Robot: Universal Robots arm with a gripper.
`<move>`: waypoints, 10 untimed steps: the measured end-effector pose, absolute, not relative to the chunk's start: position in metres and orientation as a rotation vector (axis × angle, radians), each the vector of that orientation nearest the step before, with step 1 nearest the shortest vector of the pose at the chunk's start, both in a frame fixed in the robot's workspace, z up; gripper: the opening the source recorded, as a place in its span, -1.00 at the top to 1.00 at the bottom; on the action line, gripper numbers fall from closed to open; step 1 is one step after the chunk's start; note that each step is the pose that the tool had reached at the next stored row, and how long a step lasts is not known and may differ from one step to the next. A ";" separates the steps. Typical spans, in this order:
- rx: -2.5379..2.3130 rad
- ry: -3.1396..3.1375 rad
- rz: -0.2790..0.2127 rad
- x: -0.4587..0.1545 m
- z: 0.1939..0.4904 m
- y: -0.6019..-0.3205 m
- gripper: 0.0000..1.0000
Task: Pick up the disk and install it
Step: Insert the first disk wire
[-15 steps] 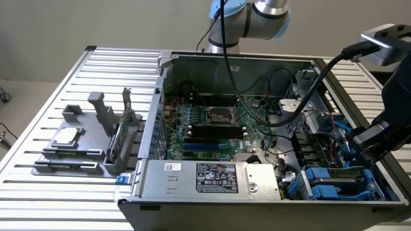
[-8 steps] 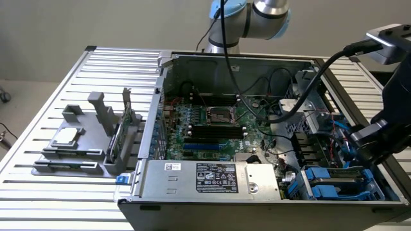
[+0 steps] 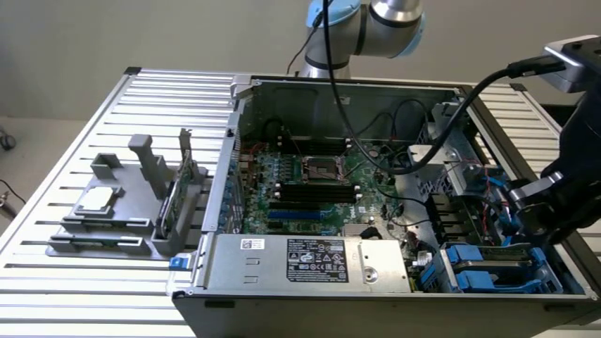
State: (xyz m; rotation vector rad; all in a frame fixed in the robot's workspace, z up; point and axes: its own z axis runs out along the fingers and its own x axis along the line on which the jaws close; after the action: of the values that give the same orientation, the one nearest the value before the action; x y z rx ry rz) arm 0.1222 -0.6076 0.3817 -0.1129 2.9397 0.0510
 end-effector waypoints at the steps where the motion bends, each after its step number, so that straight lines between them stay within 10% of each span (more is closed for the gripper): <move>1: -0.093 2.940 0.049 0.122 0.382 -0.608 0.51; 10: 0.023 2.941 0.038 0.122 0.379 -0.605 0.51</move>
State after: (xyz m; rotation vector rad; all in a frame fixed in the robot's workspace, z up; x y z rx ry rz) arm 0.1222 -0.6046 0.3795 0.0235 2.9406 0.0375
